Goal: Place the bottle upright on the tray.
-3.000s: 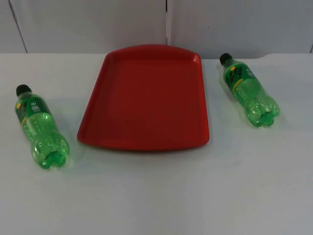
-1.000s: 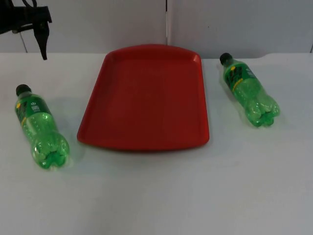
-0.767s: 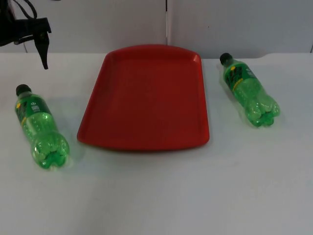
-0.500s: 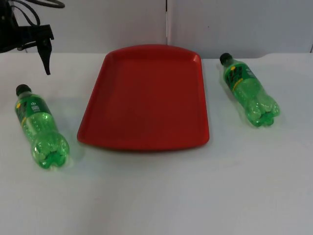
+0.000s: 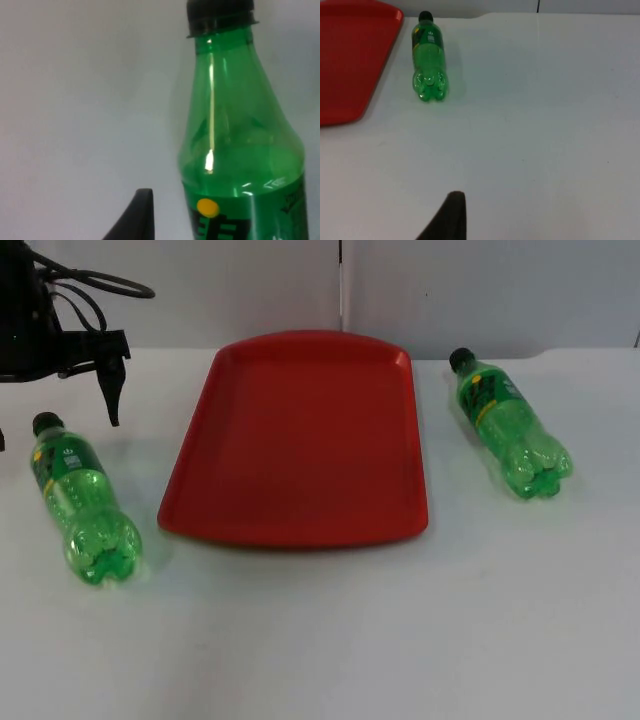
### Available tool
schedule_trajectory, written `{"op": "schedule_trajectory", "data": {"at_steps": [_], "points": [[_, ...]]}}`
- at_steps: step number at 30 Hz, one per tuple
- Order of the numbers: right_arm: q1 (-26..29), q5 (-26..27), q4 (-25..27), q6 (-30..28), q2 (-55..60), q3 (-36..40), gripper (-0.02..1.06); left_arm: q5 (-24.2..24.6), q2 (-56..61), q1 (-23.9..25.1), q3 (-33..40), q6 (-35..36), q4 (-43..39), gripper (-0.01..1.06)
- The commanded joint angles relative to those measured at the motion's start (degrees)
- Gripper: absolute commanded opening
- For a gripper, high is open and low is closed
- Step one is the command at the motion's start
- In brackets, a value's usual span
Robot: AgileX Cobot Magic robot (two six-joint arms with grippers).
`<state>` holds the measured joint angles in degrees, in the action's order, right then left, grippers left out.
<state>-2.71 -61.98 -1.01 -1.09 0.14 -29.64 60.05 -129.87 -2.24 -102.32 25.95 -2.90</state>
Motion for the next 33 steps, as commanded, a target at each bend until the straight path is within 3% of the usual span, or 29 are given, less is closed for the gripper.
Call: {"op": "schedule_trajectory", "data": {"at_steps": [1,16,18,20,21,23,24,28,33], "points": [[0.3,0.3,0.1,0.2,-0.1,0.2,1.05,-0.7,0.0,-0.9,-0.2,1.5,-1.8,1.05],[0.3,0.3,0.1,0.2,-0.1,0.2,1.05,0.8,0.1,-1.8,0.0,3.3,0.4,1.05],[0.3,0.3,0.1,0.2,-0.1,0.2,1.05,-1.0,1.2,-2.1,2.4,4.5,0.3,1.05],[0.3,0.3,0.1,0.2,-0.1,0.2,1.05,-6.8,3.8,-2.1,9.1,6.4,0.7,1.05],[0.3,0.3,0.1,0.2,-0.1,0.2,1.05,-6.8,3.8,-2.1,9.1,6.4,0.7,1.05],[0.3,0.3,0.1,0.2,-0.1,0.2,1.05,-13.1,6.2,-2.1,13.1,7.3,1.6,1.05],[0.3,0.3,0.1,0.2,-0.1,0.2,1.05,-13.8,6.5,-2.1,13.6,7.3,1.6,1.05],[0.3,0.3,0.1,0.2,-0.1,0.2,1.05,-11.0,6.1,-2.1,13.5,7.3,0.0,1.05],[0.3,0.3,0.1,0.2,-0.1,0.2,1.05,-11.3,6.0,-1.7,13.5,9.0,-2.0,1.05]]}}
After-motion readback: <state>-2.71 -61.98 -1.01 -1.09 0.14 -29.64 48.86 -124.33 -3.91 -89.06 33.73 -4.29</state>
